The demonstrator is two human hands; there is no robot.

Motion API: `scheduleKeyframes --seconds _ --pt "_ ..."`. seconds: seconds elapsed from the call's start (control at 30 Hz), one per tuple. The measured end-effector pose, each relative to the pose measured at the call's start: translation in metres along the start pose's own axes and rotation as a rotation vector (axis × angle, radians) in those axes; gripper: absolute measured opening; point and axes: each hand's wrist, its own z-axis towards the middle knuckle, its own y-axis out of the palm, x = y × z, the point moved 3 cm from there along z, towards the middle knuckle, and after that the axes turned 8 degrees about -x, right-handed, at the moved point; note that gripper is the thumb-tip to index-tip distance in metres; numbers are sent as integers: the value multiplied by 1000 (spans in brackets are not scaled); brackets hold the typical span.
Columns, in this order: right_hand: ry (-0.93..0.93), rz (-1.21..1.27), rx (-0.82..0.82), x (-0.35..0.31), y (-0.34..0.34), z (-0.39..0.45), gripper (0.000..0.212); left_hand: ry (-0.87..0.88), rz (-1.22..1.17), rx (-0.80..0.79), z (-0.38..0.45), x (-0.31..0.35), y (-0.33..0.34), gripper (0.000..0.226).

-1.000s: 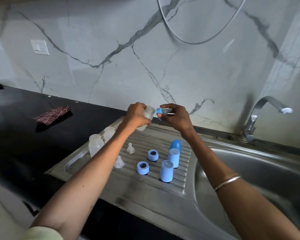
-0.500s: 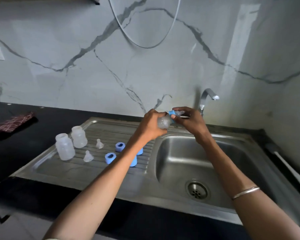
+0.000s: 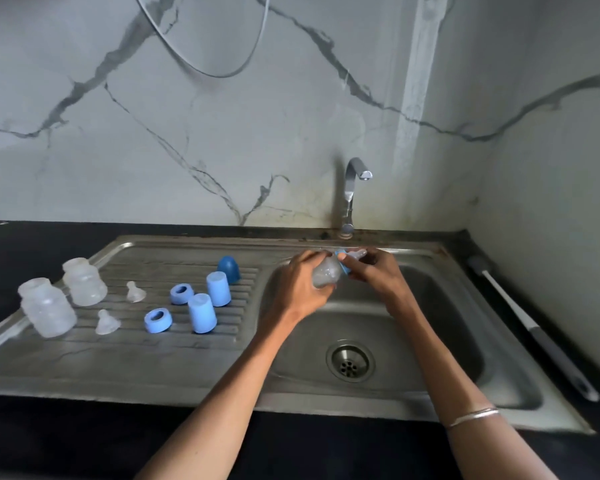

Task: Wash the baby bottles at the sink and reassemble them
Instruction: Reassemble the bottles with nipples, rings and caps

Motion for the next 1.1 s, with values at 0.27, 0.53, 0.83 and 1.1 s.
scheduleKeyframes --seconds 0.27,0.53,0.83,1.1 --pt "183 -130 106 14 9 8 60 120 84 2 3 -11 5 60" --pt "192 -47 28 14 9 7 63 83 30 16 4 -18 6 61" --pt "31 -45 -61 11 10 9 24 -28 -161 25 4 -30 14 62" --pt "48 -270 105 11 16 12 53 21 -197 57 3 -22 12 51"
